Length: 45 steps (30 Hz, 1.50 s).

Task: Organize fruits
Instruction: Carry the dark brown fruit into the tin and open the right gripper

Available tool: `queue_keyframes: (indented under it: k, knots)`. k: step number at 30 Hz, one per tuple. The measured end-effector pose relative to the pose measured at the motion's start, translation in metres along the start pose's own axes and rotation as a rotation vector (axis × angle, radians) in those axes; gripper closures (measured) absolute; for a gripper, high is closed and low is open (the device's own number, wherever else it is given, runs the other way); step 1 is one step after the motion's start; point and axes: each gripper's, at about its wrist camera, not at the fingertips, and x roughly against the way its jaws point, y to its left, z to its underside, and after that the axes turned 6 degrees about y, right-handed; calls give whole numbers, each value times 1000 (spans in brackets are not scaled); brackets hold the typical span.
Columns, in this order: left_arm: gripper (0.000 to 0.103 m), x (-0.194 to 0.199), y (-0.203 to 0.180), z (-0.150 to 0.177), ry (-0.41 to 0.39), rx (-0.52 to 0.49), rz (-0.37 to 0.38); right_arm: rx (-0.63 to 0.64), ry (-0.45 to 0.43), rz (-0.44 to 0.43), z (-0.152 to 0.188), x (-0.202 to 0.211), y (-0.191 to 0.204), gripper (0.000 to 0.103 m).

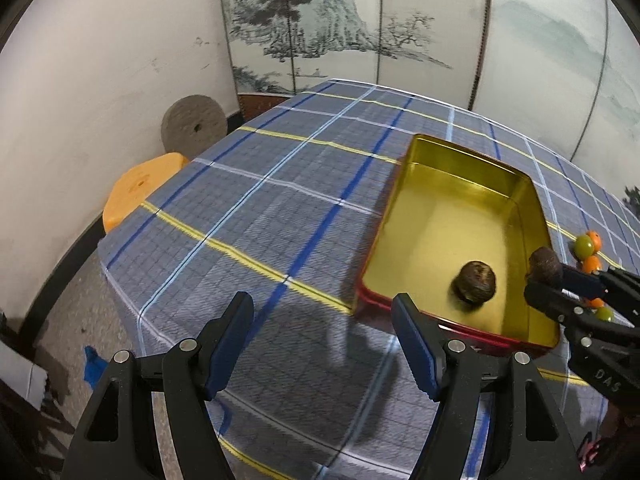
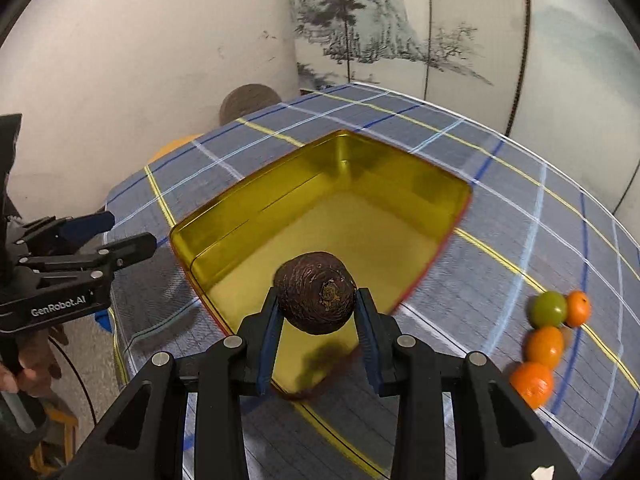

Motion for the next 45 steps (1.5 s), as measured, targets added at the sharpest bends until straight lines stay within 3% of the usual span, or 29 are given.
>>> queue_keyframes:
  k: [22, 40, 45]
  knots:
    - [31, -5, 13, 10, 23, 31, 3, 58, 68, 14, -2, -32, 19, 70]
    - [31, 9, 0, 18, 17, -2, 22, 43, 66, -3, -1, -29, 19, 69]
    - [31, 16, -13, 19, 4, -29, 45, 33, 28, -8, 4, -9, 18, 68]
